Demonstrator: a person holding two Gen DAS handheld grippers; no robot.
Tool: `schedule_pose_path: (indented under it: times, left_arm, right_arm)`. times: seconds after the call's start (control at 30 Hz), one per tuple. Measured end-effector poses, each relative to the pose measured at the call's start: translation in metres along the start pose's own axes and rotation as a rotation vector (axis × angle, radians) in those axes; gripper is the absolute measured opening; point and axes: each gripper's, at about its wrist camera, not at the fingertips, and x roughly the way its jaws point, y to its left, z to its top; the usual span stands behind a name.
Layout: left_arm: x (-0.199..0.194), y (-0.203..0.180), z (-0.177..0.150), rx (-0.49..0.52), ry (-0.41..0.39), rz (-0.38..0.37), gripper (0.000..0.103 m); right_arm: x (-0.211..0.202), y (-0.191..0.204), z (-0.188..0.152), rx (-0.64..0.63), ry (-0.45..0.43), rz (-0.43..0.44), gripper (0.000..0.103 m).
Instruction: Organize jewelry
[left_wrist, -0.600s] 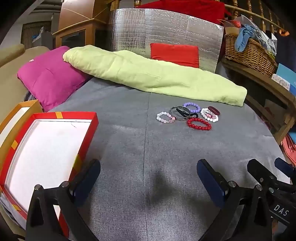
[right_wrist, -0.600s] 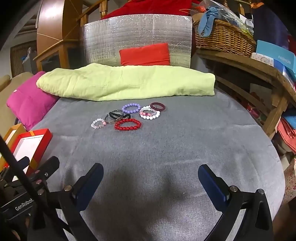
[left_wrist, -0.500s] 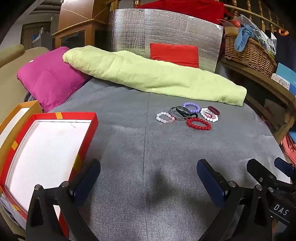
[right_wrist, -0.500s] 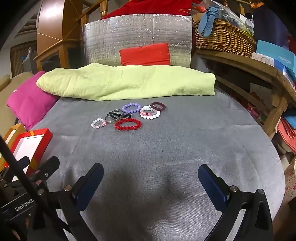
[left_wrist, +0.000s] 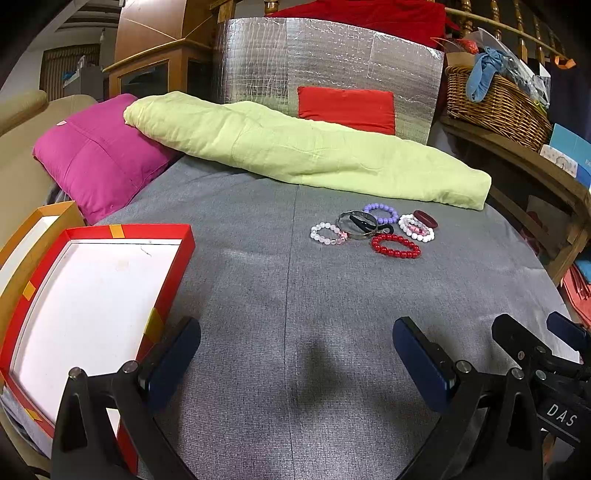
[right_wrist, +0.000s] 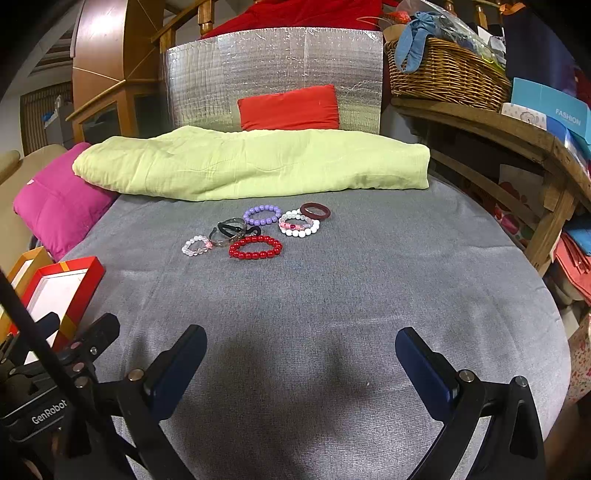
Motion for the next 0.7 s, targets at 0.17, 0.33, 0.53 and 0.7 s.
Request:
schedule_pose_path:
  times: [0.17,0.33,0.53,0.7]
  left_arm:
    - [0.0001,0.0001,0.0002,-0.003,0.003,-0.003,0.103]
    - [-0.0001,-0.0001,0.0001,-0.001,0.004,-0.003,0.103]
    - [-0.0019,-0.0002,0.0001,-0.001,-0.030,-0.007,0.103]
    - [-0.0011,0.0003,0.0008,0.002,-0.007,-0.002,0.103]
  right_arm:
    - [0.0002,0.0004,-0.0002,0.000,0.001,0.001,0.103]
    - [-0.0001,0.0004,-0.0005,0.000,0.001,0.000,0.103]
    - [-0.0016,0.0012,-0.0007,0.001,0.001,0.000,0.103]
    - [0.0005,0.0011,-0.0010,0.005,0.002,0.004,0.103]
